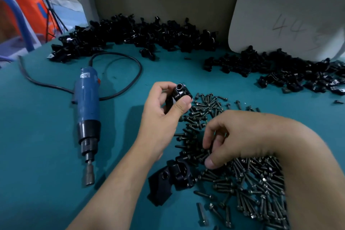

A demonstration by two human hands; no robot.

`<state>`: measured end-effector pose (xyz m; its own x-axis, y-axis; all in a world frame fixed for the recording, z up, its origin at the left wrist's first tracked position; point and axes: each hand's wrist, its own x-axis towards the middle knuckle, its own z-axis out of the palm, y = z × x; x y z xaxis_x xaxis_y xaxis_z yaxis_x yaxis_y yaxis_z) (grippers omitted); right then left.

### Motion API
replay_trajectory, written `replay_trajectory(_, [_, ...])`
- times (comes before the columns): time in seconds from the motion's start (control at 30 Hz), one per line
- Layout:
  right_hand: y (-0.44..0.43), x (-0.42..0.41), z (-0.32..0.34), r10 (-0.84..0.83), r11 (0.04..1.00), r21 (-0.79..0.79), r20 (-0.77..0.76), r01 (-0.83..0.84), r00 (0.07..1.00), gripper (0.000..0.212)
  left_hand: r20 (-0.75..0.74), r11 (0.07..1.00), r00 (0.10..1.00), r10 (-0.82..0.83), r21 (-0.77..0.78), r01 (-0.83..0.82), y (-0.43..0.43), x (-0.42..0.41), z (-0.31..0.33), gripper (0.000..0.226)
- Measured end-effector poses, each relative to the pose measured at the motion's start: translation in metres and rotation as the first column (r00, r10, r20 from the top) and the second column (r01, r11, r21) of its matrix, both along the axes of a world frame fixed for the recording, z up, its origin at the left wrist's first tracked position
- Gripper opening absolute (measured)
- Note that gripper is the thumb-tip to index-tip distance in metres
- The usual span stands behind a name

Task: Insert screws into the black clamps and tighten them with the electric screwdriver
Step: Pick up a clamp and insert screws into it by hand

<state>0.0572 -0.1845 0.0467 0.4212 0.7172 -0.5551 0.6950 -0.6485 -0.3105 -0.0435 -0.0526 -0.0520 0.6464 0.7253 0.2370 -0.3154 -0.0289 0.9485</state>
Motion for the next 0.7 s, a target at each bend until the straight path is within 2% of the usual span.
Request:
replay_trajectory(0.07, [0.002,-0.002,-0.001,-0.015,1.000,-0.018,0.013,0.015,1.000,0.034,-0.005,1.000,1.000,-0.017,-0.007,0.017,0.000,0.000,0.000,0.025])
replay_trajectory(0.27, [0.001,0.001,0.000,-0.009,1.000,0.004,0.030,0.009,1.000,0.015,-0.035,1.000,0.999,-0.015,0.017,0.016,0.000,-0.002,0.001,0.029])
replay_trajectory(0.33, [-0.003,0.005,0.002,-0.041,0.997,0.069,0.003,0.041,0.999,0.013,-0.048,0.999,0.999,-0.022,0.022,0.023,0.001,-0.002,0.000,0.023])
replay_trajectory(0.4, [-0.007,0.011,0.003,-0.084,0.973,0.210,-0.065,0.096,0.994,0.009,-0.052,0.999,0.998,-0.040,0.019,0.041,0.001,-0.002,0.000,0.022])
replay_trajectory(0.47, [-0.009,0.016,0.003,-0.135,0.898,0.386,-0.217,0.212,0.967,0.008,-0.054,0.999,0.997,-0.049,0.006,0.049,0.001,-0.002,0.000,0.022])
replay_trajectory(0.53, [-0.008,0.018,0.001,-0.151,0.781,0.528,-0.361,0.335,0.920,0.012,-0.058,0.998,0.997,-0.056,-0.015,0.055,0.000,-0.002,-0.001,0.023])
replay_trajectory(0.7, [0.001,0.019,-0.007,-0.142,0.561,0.719,-0.406,0.412,0.903,0.015,-0.080,0.992,0.989,-0.120,-0.036,0.118,-0.001,-0.003,-0.003,0.030])
